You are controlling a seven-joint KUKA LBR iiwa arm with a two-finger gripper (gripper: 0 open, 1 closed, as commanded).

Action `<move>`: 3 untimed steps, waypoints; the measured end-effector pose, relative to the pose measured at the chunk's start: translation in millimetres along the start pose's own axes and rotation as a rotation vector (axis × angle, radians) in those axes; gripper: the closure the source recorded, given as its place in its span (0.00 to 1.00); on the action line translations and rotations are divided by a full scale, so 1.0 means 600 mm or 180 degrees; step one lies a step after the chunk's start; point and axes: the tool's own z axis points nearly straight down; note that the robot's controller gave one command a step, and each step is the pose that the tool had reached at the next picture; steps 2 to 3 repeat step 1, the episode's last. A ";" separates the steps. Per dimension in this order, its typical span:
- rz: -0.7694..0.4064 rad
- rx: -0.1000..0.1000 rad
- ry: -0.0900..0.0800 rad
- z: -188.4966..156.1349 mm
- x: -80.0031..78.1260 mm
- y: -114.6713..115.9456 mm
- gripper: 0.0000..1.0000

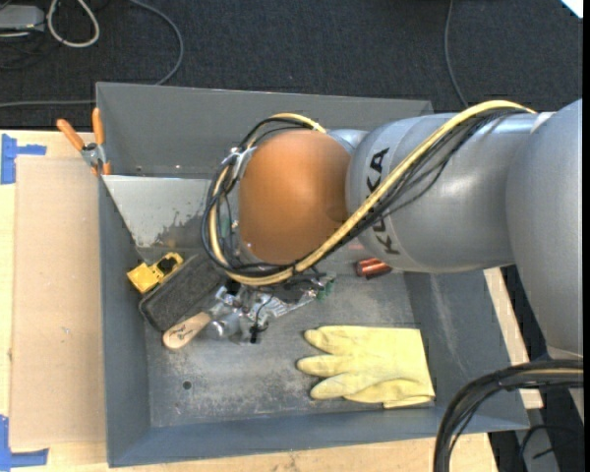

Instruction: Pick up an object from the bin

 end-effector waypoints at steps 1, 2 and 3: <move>0.0007 -0.0005 0.0004 -0.046 0.001 0.001 1.00; 0.0007 -0.0005 0.0004 -0.046 0.001 0.001 1.00; 0.0007 -0.0005 0.0004 -0.046 0.001 0.001 1.00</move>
Offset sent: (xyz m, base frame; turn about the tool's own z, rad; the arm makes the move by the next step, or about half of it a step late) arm -0.0004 0.0000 0.0525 0.0015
